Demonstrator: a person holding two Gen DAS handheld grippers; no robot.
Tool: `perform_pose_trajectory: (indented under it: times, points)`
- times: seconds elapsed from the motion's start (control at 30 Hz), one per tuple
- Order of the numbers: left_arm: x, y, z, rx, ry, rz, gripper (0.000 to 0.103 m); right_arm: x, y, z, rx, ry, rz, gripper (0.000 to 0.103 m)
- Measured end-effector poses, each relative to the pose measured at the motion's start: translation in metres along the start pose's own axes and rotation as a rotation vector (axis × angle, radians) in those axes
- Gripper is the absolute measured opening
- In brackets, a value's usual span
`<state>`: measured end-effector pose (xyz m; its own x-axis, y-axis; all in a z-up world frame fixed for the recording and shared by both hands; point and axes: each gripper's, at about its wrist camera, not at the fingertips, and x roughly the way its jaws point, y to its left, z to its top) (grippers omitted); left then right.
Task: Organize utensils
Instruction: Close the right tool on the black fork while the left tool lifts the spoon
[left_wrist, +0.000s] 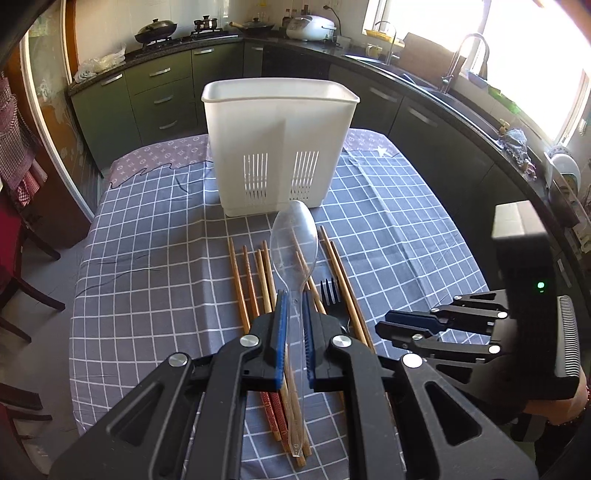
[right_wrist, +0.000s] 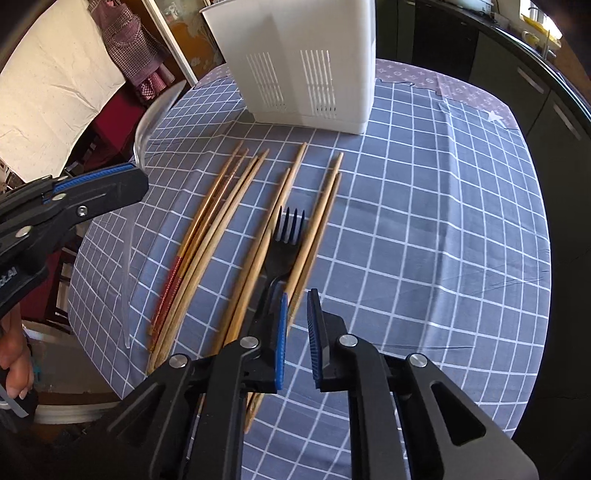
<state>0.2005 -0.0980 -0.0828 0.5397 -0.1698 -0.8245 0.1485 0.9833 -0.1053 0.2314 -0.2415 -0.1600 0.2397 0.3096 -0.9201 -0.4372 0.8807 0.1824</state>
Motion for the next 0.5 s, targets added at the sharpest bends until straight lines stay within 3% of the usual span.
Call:
perform_pose_trajectory:
  times: [0.5]
  points:
    - [-0.015, 0.027, -0.005, -0.012, -0.036, -0.028, 0.008, 0.043, 0.024, 0.017, 0.007, 0.108, -0.073, 0.012]
